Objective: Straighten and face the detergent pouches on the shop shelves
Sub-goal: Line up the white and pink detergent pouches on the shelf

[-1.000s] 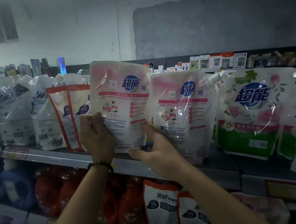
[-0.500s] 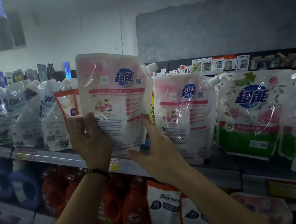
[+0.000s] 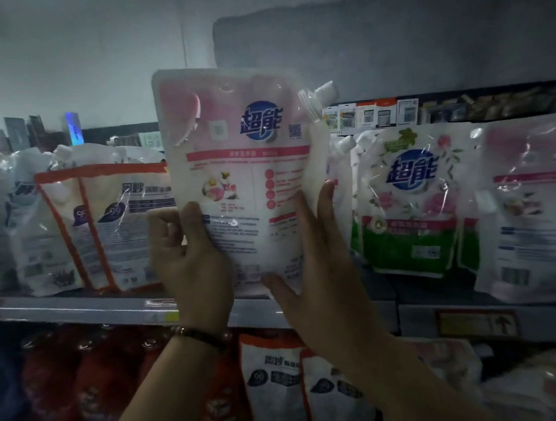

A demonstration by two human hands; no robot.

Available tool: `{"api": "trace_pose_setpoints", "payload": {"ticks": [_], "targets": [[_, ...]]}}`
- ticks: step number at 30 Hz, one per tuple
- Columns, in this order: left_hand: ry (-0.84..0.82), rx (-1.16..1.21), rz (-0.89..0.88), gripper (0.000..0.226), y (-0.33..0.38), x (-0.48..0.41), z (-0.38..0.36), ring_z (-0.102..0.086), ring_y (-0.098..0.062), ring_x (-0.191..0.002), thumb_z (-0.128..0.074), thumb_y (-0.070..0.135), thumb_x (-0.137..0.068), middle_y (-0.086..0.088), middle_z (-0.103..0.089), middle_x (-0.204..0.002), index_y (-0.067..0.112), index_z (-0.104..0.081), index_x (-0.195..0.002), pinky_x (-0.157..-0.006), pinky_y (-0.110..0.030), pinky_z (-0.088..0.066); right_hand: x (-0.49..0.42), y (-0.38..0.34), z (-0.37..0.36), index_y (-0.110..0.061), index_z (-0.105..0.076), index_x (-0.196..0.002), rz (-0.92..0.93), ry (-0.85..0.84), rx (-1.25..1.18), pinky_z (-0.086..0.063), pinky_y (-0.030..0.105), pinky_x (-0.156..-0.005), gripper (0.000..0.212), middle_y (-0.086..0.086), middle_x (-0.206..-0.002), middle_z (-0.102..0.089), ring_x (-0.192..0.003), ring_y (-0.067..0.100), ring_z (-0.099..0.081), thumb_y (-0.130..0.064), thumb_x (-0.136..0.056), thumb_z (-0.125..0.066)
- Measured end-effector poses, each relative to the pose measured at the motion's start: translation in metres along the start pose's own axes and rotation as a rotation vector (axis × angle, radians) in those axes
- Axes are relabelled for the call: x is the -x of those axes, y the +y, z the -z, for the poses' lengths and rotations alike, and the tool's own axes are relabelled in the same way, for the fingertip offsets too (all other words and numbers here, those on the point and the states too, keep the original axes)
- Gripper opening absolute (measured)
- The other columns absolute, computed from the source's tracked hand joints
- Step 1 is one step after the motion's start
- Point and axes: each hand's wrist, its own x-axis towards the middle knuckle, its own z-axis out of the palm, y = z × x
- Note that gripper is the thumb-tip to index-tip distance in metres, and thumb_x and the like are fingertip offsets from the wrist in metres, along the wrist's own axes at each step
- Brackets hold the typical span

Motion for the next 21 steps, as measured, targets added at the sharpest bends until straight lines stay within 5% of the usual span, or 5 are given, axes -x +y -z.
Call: {"api": "trace_pose_setpoints", "payload": {"ticks": [3, 10, 17, 19, 21], "targets": [[-0.043, 0.108, 0.087, 0.028, 0.000, 0.014, -0.023, -0.065, -0.023, -0.084, -0.060, 0.022, -0.109, -0.030, -0.064, -0.094, 0.025, -0.047, -0.084, -0.071, -0.039, -0.055, 0.006, 0.013, 0.018, -0.025, 0.001, -0.170, -0.018, 0.053, 0.053, -0.022, 0.035, -0.124, 0.117, -0.003, -0.173, 0.031, -0.163, 0.018, 0.007, -0.025, -0.090, -0.084], [-0.122, 0.220, 0.151, 0.024, 0.006, 0.050, -0.067, -0.068, -0.011, -0.076, -0.058, 0.018, -0.109, -0.007, -0.067, -0.083, 0.019, -0.045, -0.089, -0.064, -0.024, -0.056, 0.017, 0.042, 0.060, -0.023, 0.001, -0.170, -0.059, 0.090, 0.162, -0.014, 0.011, -0.115, 0.116, -0.003, -0.172, 0.032, -0.164, 0.025, 0.010, -0.025, -0.091, -0.083], [-0.145, 0.253, 0.213, 0.023, 0.005, 0.086, -0.106, -0.068, -0.022, -0.081, -0.059, 0.020, -0.109, -0.024, -0.066, -0.088, 0.020, -0.048, -0.089, -0.068, -0.035, -0.058, 0.025, 0.074, 0.095, -0.019, -0.004, -0.170, -0.081, 0.128, 0.192, -0.002, -0.009, -0.108, 0.114, 0.003, -0.175, 0.024, -0.159, 0.002, 0.020, -0.014, -0.089, -0.085], [-0.152, 0.254, 0.224, 0.024, 0.004, 0.096, -0.116, -0.065, -0.023, -0.078, -0.059, 0.021, -0.109, -0.027, -0.064, -0.087, 0.022, -0.048, -0.088, -0.066, -0.035, -0.057, 0.027, 0.085, 0.103, -0.020, -0.007, -0.170, -0.086, 0.148, 0.208, -0.007, 0.000, -0.116, 0.114, 0.002, -0.176, 0.022, -0.161, 0.007, 0.017, -0.014, -0.088, -0.086], [-0.160, 0.255, 0.230, 0.025, 0.005, 0.106, -0.126, -0.064, -0.019, -0.074, -0.059, 0.022, -0.109, -0.019, -0.062, -0.083, 0.023, -0.048, -0.086, -0.062, -0.030, -0.056, 0.028, 0.096, 0.112, -0.021, -0.008, -0.170, -0.110, 0.165, 0.222, -0.021, 0.022, -0.125, 0.115, -0.001, -0.176, 0.022, -0.163, 0.016, 0.011, -0.015, -0.087, -0.086]]}}
